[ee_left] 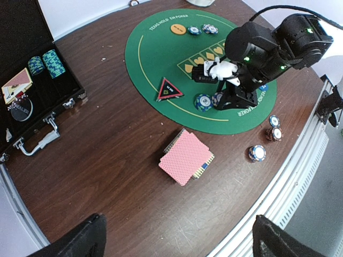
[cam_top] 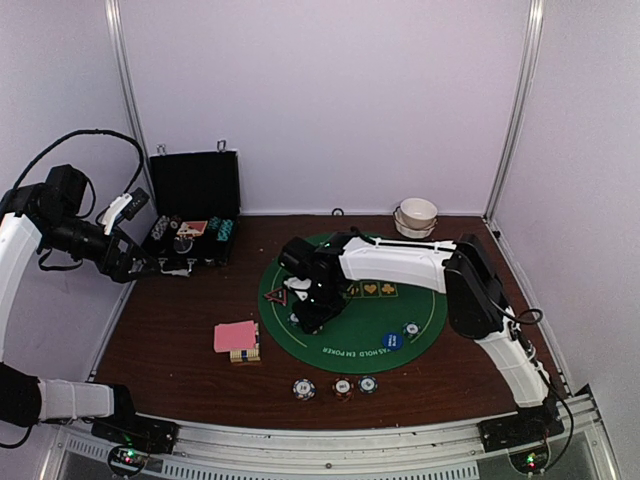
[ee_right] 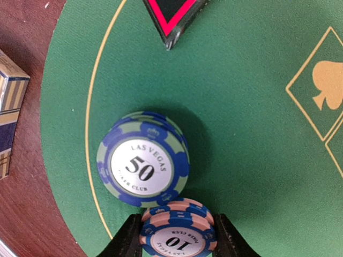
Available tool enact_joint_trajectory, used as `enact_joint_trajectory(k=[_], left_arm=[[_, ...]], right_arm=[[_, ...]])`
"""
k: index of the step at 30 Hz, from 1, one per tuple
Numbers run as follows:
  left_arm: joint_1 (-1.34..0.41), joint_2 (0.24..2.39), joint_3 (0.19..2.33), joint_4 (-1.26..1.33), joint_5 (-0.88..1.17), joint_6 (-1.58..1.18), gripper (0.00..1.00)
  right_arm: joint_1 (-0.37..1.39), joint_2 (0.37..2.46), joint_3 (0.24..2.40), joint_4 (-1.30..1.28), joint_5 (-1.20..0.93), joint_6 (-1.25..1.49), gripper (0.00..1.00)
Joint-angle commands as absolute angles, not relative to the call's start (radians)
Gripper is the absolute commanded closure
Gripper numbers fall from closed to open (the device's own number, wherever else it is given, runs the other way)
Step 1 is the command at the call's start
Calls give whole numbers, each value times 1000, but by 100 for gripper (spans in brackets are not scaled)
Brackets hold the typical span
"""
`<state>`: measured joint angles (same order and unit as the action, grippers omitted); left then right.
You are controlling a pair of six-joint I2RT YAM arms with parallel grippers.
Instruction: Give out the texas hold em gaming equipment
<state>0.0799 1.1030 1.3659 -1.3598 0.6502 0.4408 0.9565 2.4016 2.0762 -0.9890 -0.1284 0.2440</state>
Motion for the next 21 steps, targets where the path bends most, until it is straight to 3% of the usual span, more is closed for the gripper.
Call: enact_joint_trajectory(k=[1, 7, 12, 21], left_arm=[[87, 1098, 1373, -1351, 666, 459, 2], [87, 1094, 1372, -1351, 658, 460, 2], [87, 1092, 1368, -1351, 662, 459, 2], [87, 1081, 1371, -1351, 654, 459, 3]], right_arm=[[959, 2418, 2087, -945, -132, 266, 66], [959, 2431, 2096, -953, -135, 268, 51], [960, 2422, 2101, -974, -119, 259, 32], [997, 2276, 2071, -1016, -51, 236, 30]])
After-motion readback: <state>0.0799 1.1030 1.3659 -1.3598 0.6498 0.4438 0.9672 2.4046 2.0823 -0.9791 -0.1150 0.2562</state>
